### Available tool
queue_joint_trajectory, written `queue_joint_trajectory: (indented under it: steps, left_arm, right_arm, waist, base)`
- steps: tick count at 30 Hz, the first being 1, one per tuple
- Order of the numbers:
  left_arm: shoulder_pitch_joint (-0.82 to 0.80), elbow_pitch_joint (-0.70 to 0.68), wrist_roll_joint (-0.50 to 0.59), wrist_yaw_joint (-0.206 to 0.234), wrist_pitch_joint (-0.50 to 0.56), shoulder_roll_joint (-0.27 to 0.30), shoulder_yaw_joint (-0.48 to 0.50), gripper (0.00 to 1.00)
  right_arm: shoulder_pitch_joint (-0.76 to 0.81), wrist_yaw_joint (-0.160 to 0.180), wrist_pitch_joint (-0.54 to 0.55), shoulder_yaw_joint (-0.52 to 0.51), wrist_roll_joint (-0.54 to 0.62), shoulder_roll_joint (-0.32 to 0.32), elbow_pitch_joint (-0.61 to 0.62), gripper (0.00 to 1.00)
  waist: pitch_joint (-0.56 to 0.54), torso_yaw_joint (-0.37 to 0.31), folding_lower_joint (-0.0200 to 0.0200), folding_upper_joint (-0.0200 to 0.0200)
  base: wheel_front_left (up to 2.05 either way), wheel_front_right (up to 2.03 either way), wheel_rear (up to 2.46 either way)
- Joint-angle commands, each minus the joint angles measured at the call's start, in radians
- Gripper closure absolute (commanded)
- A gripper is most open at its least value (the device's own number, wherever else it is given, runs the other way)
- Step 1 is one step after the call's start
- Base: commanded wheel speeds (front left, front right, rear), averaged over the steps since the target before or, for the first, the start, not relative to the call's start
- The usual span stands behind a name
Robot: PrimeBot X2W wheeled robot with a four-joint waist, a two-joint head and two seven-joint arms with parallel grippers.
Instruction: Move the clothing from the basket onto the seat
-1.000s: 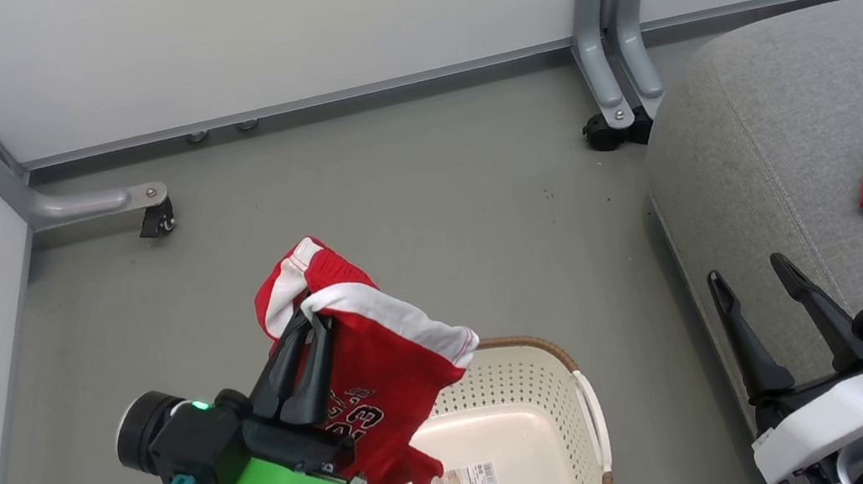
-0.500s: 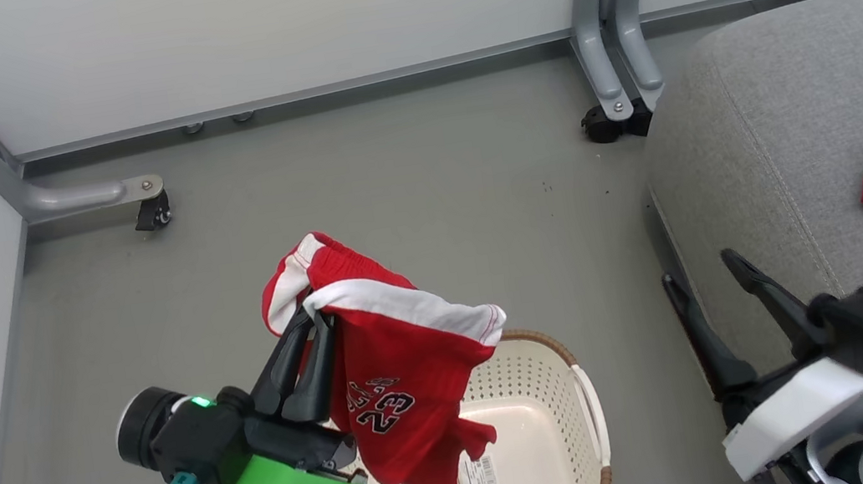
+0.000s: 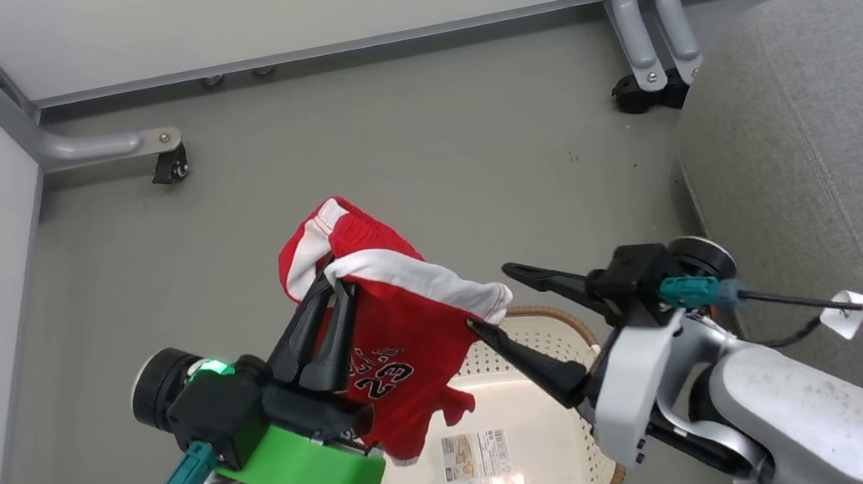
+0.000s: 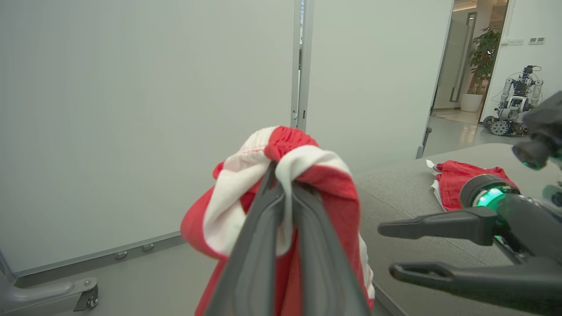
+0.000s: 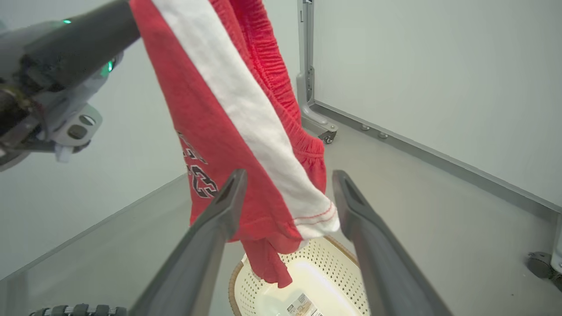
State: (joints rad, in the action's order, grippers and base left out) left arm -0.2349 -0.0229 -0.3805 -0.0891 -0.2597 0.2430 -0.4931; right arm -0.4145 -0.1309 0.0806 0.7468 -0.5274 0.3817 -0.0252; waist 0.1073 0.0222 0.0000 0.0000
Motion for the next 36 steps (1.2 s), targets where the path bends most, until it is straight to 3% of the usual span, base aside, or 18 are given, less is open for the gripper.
queue_joint_trajectory:
  steps: [1, 11, 19, 20, 21, 22, 34, 35, 36]
  left_arm:
    - [-0.020, 0.003, 0.004, -0.007, -0.005, -0.002, -0.003, 1.00]
    - [-0.041, 0.006, 0.010, -0.016, -0.006, -0.017, -0.016, 1.00]
    - [-0.047, 0.001, 0.012, -0.024, -0.007, -0.026, -0.034, 1.00]
    - [-0.047, 0.001, 0.011, -0.025, -0.007, -0.026, -0.035, 1.00]
    - [-0.048, -0.001, 0.011, -0.025, -0.007, -0.028, -0.036, 1.00]
    - [-0.048, -0.001, 0.010, -0.025, -0.007, -0.029, -0.036, 1.00]
    - [-0.022, -0.006, 0.012, -0.026, -0.007, -0.036, -0.021, 1.00]
    - [-0.019, -0.006, 0.012, -0.022, -0.007, -0.038, -0.017, 0.86]
    - [-0.018, -0.004, 0.013, -0.020, -0.007, -0.038, -0.015, 0.60]
  right_arm:
    - [-0.047, 0.000, -0.014, 0.039, -0.020, 0.010, -0.021, 0.00]
    - [-0.320, 0.000, -0.053, 0.349, -0.158, 0.027, -0.154, 0.00]
    - [-0.418, 0.000, -0.158, 0.478, -0.272, -0.064, -0.274, 0.00]
    - [-0.422, 0.000, -0.172, 0.486, -0.283, -0.079, -0.288, 0.11]
    - [-0.426, 0.000, -0.190, 0.494, -0.292, -0.097, -0.305, 0.64]
    - [-0.425, 0.000, -0.202, 0.499, -0.305, -0.111, -0.320, 1.00]
    - [-0.382, 0.000, -0.334, 0.503, -0.361, -0.215, -0.480, 1.00]
    - [-0.378, 0.000, -0.338, 0.492, -0.357, -0.220, -0.488, 1.00]
    - [-0.375, 0.000, -0.341, 0.482, -0.351, -0.223, -0.494, 1.00]
  waist:
    - [0.015, 0.017, 0.0000, 0.0000]
    - [0.024, 0.048, 0.0000, 0.0000]
    - [0.023, 0.064, 0.0000, 0.0000]
    - [0.023, 0.065, 0.0000, 0.0000]
    - [0.024, 0.066, 0.0000, 0.0000]
    - [0.024, 0.068, 0.0000, 0.0000]
    - [0.017, 0.069, 0.0000, 0.0000]
    - [0.016, 0.069, 0.0000, 0.0000]
    - [0.016, 0.069, 0.0000, 0.0000]
  base:
    - [0.00, 0.00, 0.00]
    - [0.00, 0.00, 0.00]
    - [0.00, 0.00, 0.00]
    - [0.00, 0.00, 0.00]
    - [0.00, 0.00, 0.00]
    - [0.00, 0.00, 0.00]
    - [0.00, 0.00, 0.00]
    - [0.00, 0.00, 0.00]
    - [0.00, 0.00, 0.00]
